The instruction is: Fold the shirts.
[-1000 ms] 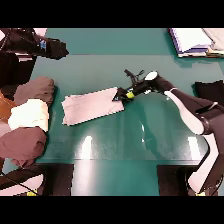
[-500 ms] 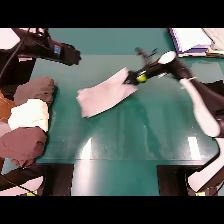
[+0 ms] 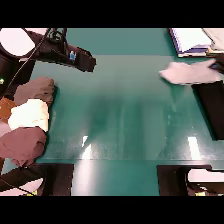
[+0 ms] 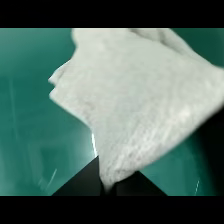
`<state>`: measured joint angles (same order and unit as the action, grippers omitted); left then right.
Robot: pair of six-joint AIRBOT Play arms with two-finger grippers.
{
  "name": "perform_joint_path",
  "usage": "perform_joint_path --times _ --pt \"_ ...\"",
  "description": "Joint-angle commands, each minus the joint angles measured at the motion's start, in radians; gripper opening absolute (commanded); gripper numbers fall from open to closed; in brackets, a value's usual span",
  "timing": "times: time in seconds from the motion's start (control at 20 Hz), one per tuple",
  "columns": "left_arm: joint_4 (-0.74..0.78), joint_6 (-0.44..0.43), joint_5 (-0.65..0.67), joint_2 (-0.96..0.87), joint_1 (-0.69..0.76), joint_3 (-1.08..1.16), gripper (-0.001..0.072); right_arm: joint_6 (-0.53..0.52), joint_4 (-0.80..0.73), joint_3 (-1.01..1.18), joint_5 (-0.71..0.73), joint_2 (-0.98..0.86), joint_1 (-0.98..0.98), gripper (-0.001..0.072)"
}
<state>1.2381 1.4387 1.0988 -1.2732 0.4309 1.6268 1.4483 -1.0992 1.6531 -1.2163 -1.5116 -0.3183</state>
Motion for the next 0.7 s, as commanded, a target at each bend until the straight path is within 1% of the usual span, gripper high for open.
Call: perform_joint_path --times 0.0,0.1,0.3,0.45,0.55,0.65 --pt "-0.011 0.002 -0.008 -0.001 0.008 0.000 0.0020 -0.020 0.067 -0.005 0.064 0.012 -0.189 0.0012" --pt "-0.017 0.005 -0.004 -0.001 0.008 0.000 0.0020 -0.034 0.085 0.005 0.118 -0.004 -0.221 0.0011" --pt "-0.029 0.005 -0.007 -0.003 0.008 0.000 0.0020 -0.044 0.086 0.143 0.106 -0.040 -0.229 0.0011" --pt "-0.031 0.005 -0.006 -0.003 0.008 0.000 0.0020 -0.044 0.077 0.266 0.044 -0.040 -0.232 0.0011" --pt "-0.031 0.004 -0.006 -0.003 0.008 0.000 0.0020 -0.043 0.078 0.324 -0.030 -0.040 -0.251 0.0012" --pt "-0.031 0.002 -0.006 -0.003 0.008 0.000 0.0020 -0.043 0.077 0.338 -0.105 -0.031 -0.270 0.0011"
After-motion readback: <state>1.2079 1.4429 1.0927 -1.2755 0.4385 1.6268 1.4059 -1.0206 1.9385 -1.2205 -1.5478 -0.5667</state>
